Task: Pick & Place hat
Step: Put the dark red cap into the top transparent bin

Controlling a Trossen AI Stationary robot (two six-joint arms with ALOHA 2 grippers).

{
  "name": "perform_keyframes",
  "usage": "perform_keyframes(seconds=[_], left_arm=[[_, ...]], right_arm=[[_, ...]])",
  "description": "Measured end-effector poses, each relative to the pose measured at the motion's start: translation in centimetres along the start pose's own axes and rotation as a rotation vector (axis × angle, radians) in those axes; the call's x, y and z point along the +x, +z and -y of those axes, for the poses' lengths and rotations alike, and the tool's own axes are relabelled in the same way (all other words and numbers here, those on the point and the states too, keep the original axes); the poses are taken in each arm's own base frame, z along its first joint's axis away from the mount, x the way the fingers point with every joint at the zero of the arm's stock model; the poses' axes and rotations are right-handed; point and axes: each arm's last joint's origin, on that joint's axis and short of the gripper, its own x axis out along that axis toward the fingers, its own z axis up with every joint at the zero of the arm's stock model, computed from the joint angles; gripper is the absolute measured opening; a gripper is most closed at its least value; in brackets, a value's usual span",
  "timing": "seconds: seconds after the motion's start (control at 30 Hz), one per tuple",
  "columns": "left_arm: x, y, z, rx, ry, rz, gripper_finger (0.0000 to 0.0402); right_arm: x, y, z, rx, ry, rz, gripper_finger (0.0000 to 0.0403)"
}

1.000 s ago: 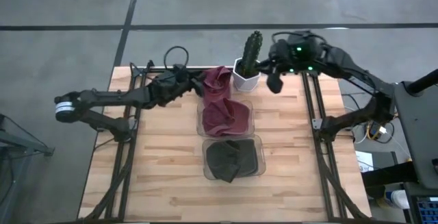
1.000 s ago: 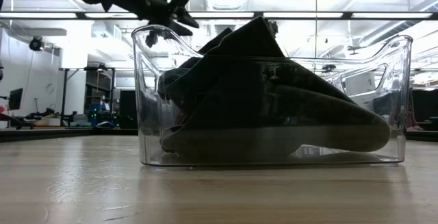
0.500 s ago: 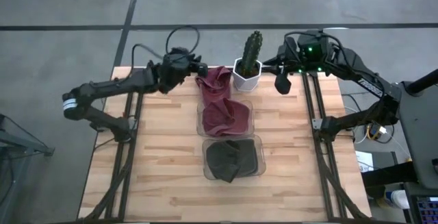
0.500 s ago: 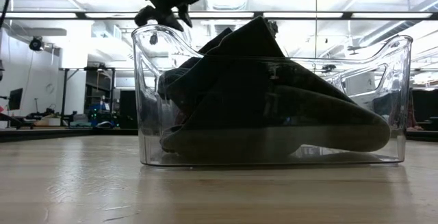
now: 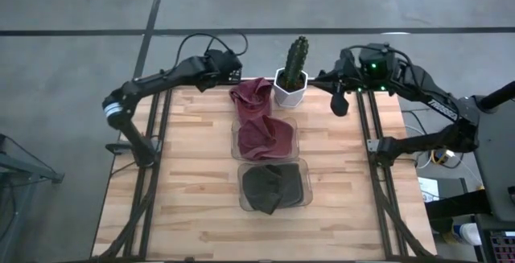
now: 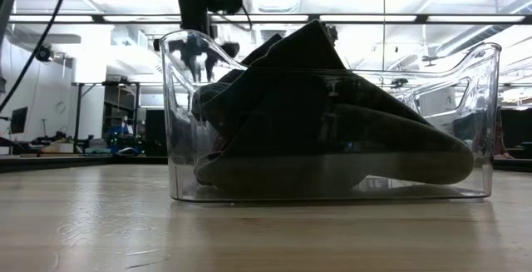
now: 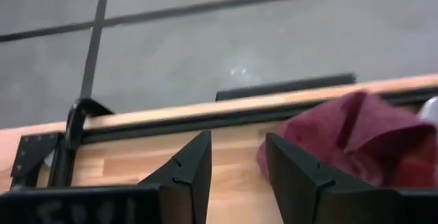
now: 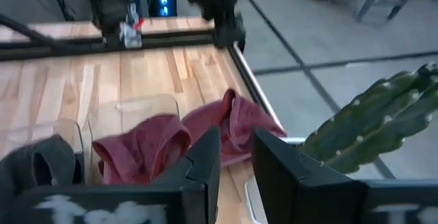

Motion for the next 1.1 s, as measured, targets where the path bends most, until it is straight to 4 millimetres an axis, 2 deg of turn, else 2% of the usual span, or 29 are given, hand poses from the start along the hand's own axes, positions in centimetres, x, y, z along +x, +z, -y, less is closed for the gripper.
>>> perform_keyframes(seconds=[0.2,0.4,0.9,1.1], left_arm=[[2.5,-0.5,0.3,0.017,0.058,-0.04,0.013],[3.8,-0.3,0.8,-0.03,0.059,-0.021,0.013],[3.8,0.2,1.3,-0.077,0.012,0.023,0.013],[3.8,-0.3,1.7,-0.06,-0.121,-0.111,0.013]], right_arm=[[-0.4,-0.8,-0.2,0.008,-0.011,0.085,0.0081],[0.0,-1.4,-0.2,0.002,-0.014,0.101,0.0071],[0.1,-1.5,-0.2,-0.017,-0.016,0.1,0.0084],[0.1,-1.5,-0.2,-0.029,-0.017,0.098,0.0082]])
